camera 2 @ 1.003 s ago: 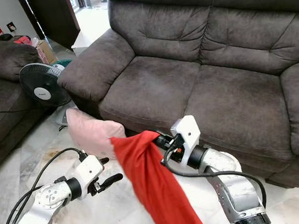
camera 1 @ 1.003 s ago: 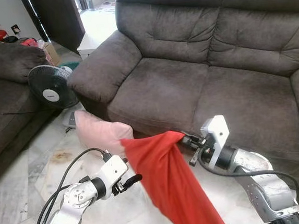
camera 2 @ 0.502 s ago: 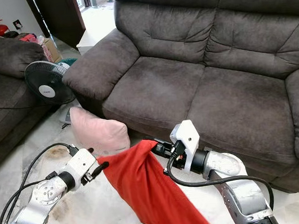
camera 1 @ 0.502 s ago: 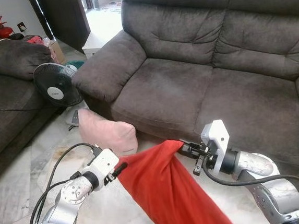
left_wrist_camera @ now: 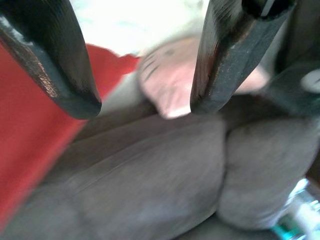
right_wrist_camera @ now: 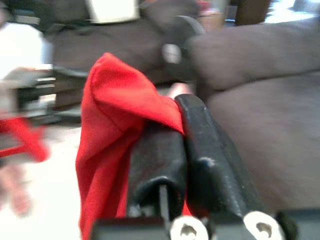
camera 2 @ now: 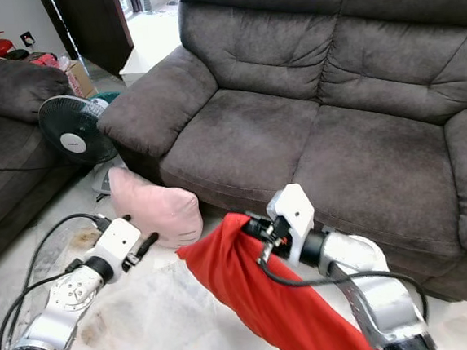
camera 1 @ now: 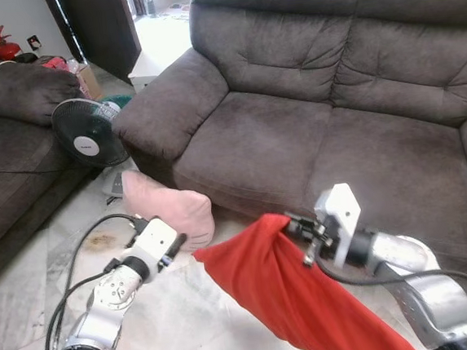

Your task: Move the pillow to the sofa from floor

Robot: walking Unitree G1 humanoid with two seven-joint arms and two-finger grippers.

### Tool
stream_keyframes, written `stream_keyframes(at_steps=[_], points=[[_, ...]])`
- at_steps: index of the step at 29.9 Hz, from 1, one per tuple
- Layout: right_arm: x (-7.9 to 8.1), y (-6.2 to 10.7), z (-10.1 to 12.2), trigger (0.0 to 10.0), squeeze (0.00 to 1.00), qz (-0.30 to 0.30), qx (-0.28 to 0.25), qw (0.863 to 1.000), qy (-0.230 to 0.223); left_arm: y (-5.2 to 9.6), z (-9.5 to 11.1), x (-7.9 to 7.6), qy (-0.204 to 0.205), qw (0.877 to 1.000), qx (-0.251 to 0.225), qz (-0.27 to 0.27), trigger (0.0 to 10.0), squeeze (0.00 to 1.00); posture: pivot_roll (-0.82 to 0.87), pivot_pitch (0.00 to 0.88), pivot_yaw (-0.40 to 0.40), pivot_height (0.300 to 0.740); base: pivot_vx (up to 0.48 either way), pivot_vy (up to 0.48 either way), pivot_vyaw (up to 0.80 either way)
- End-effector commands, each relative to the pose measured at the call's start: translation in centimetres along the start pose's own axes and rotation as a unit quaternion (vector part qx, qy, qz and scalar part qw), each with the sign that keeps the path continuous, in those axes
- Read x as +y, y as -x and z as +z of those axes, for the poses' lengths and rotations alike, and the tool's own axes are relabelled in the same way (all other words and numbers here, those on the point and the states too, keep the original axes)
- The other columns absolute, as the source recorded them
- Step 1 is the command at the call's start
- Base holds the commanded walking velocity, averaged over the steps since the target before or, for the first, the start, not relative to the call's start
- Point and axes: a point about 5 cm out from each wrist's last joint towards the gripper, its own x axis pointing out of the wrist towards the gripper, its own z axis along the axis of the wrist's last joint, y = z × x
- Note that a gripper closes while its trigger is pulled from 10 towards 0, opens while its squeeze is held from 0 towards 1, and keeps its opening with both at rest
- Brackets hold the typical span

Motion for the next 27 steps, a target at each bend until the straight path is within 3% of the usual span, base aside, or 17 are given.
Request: stream_keyframes(at_steps=[1,2,4,7,9,11,16,27], points=[[-1.9,-0.4,1.9,10.0,0.00,-0.077,-0.042,0.996,0.031,0.2,0.4,-0.2,0.006,1.000,-0.016,-0.004,10.0,0.00,0.09,0.050,0.005,0.740,0.000,0.000,0.00],[-1.9,-0.4,1.9,10.0,0.00,-0.077,-0.042,0.996,0.031,0.2,0.4,-0.2,0.006,1.000,-0.016,-0.004,10.0,0.00,0.09,0.050,0.005,0.740,0.000,0.000,0.00],[-3.3,-1.0,1.0,10.0,0.00,-0.150,-0.022,0.988,0.007,0.0,0.8,-0.2,0.006,1.000,-0.024,0.002,10.0,0.00,0.10,0.053,0.003,0.740,0.000,0.000,0.00],[-3.9,-1.2,0.2,10.0,0.00,-0.186,0.002,0.983,0.002,-0.1,0.9,-0.2,0.006,1.000,-0.026,0.002,10.0,0.00,0.10,0.054,0.003,0.740,0.000,0.000,0.00],[-4.8,-1.1,-0.9,10.0,0.00,-0.233,0.042,0.972,-0.005,-0.1,1.0,-0.3,0.010,0.999,-0.030,-0.001,10.0,0.00,0.10,0.056,0.002,0.740,0.000,0.000,0.00],[-4.8,-1.1,-0.9,10.0,0.00,-0.233,0.042,0.972,-0.005,-0.1,1.0,-0.3,0.010,0.999,-0.030,-0.001,10.0,0.00,0.10,0.056,0.002,0.740,0.000,0.000,0.00],[-6.4,-0.9,-1.5,10.0,0.00,-0.296,0.063,0.953,0.007,0.1,1.2,-0.4,0.019,0.999,-0.036,-0.009,10.0,0.00,0.10,0.061,0.000,0.740,0.000,0.000,0.00],[-7.1,0.7,-1.3,10.0,0.00,-0.330,0.053,0.943,0.015,-0.1,1.6,-1.5,0.029,0.998,-0.047,-0.026,10.0,0.00,0.09,0.064,0.001,0.740,0.000,0.000,0.00]])
